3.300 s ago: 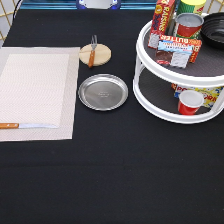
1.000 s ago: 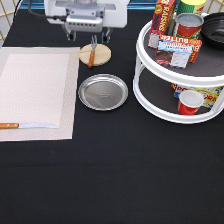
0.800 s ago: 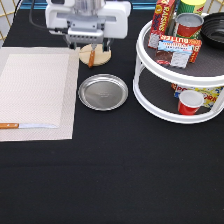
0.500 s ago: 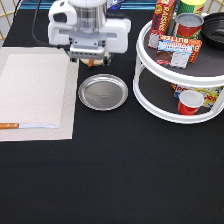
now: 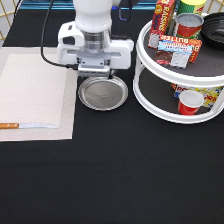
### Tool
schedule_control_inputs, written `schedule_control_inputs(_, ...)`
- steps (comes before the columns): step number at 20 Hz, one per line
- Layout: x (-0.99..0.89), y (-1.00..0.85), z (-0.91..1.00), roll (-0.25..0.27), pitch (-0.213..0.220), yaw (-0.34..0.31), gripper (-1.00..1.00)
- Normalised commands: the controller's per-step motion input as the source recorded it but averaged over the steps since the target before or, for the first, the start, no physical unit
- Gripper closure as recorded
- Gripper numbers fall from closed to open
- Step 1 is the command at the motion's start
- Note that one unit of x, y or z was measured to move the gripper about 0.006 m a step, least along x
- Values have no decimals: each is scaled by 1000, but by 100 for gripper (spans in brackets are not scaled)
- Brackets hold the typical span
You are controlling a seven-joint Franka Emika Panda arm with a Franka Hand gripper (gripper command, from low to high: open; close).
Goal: Arrange plate and fork
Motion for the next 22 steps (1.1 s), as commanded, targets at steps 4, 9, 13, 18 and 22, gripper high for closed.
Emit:
schedule_control_inputs(4, 156, -3, -404, 89, 0, 33, -100)
schedule_control_inputs(9, 210, -23, -310, 110, 4, 35, -100)
schedule_control_inputs(13, 240, -51, -148, 126, 32, 48, -100)
schedule_control_inputs(18, 245, -200, -87, 138, 45, 41, -100)
schedule_control_inputs(22, 298, -380, -4, 133, 63, 1, -100)
